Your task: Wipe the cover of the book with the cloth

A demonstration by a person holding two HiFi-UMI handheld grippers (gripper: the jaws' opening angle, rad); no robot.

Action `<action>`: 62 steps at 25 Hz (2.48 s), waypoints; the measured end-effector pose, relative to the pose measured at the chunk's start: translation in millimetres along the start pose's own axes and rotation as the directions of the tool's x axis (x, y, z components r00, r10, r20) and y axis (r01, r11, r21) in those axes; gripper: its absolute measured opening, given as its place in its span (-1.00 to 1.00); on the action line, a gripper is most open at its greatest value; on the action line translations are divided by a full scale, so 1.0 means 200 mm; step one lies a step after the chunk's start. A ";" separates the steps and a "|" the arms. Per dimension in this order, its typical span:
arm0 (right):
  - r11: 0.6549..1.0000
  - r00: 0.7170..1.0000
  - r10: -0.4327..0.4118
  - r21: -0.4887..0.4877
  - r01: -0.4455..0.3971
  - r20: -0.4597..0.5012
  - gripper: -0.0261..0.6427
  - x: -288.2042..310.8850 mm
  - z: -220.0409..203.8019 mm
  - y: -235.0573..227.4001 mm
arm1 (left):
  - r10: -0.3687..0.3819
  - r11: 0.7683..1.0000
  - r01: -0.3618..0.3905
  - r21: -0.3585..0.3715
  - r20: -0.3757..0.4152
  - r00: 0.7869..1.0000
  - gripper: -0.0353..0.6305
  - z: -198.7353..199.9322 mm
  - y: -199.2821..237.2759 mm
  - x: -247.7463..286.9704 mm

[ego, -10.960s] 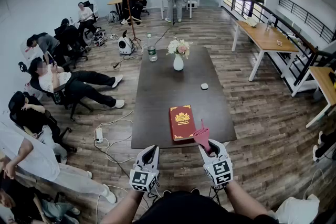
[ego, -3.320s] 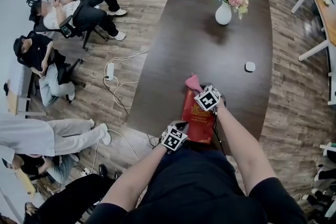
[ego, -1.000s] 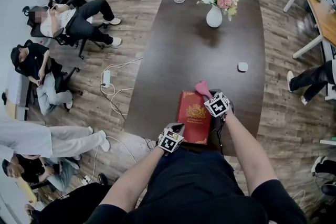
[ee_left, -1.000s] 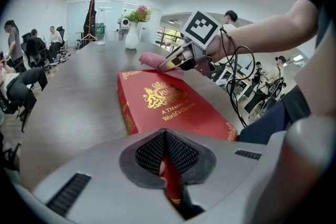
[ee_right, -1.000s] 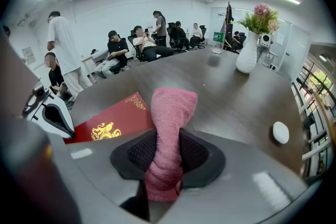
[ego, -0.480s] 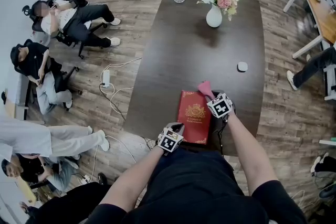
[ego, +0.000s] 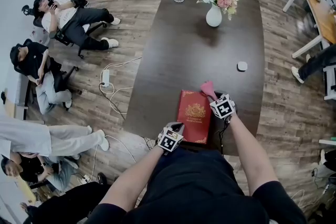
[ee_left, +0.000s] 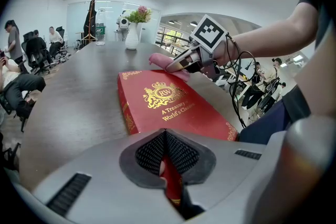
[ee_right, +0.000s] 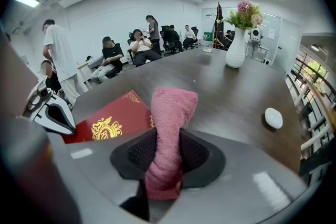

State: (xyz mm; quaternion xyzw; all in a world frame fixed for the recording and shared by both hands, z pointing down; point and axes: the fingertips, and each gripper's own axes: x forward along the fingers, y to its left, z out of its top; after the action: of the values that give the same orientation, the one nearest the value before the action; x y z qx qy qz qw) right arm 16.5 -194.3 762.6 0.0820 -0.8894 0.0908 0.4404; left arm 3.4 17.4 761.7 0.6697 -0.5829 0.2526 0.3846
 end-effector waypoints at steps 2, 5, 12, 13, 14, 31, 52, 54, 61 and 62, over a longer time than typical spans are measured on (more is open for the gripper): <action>1.000 1.000 0.002 0.004 -0.002 0.000 -0.56 -0.01 -0.01 0.00 | 0.006 1.000 -0.006 0.007 -0.005 1.000 -0.91 0.00 0.01 0.00; 1.000 1.000 0.001 0.004 -0.001 -0.004 -0.56 -0.03 -0.03 -0.01 | 0.008 1.000 -0.008 0.005 -0.007 1.000 -0.91 -0.01 0.01 0.00; 1.000 1.000 -0.018 -0.022 0.018 -0.008 -0.56 -0.06 -0.06 -0.03 | 0.005 1.000 -0.005 0.012 0.003 1.000 -0.91 0.04 0.00 -0.03; 0.999 1.000 -0.023 -0.024 0.023 -0.009 -0.56 -0.06 -0.07 -0.03 | 0.003 1.000 -0.003 0.010 0.001 1.000 -0.91 0.04 0.00 -0.03; 0.999 1.000 -0.029 -0.027 0.029 -0.012 -0.56 -0.06 -0.08 -0.04 | 0.002 1.000 -0.002 0.009 0.000 1.000 -0.91 0.04 -0.01 -0.03; 0.988 1.000 0.021 -0.154 -0.023 -0.017 -0.56 -0.06 0.10 0.16 | -0.018 1.000 0.018 -0.014 -0.015 1.000 -0.91 -0.03 -0.01 0.01; 0.920 0.981 0.185 -0.342 -0.192 -0.053 -0.56 0.22 0.39 0.70 | -0.026 0.999 0.026 -0.039 -0.003 1.000 -0.91 -0.03 -0.03 -0.01; 0.919 0.981 0.187 -0.343 -0.196 -0.058 -0.56 0.25 0.40 0.73 | -0.028 0.999 0.028 -0.039 0.002 1.000 -0.91 -0.03 -0.02 -0.01; 0.917 0.980 0.179 -0.348 -0.197 -0.083 -0.56 0.33 0.36 0.75 | -0.035 0.998 0.034 -0.046 -0.009 0.999 -0.91 -0.05 -0.02 -0.01; 0.915 0.981 0.177 -0.353 -0.195 -0.081 -0.56 0.33 0.36 0.75 | -0.037 0.998 0.036 -0.049 -0.012 0.999 -0.91 -0.06 -0.02 -0.01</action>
State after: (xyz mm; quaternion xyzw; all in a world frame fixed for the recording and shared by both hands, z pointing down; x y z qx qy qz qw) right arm -112.7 -69.8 759.6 -0.0872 -0.8840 -0.0300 0.4582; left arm 8.3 27.8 766.3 0.6692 -0.5740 0.2354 0.4090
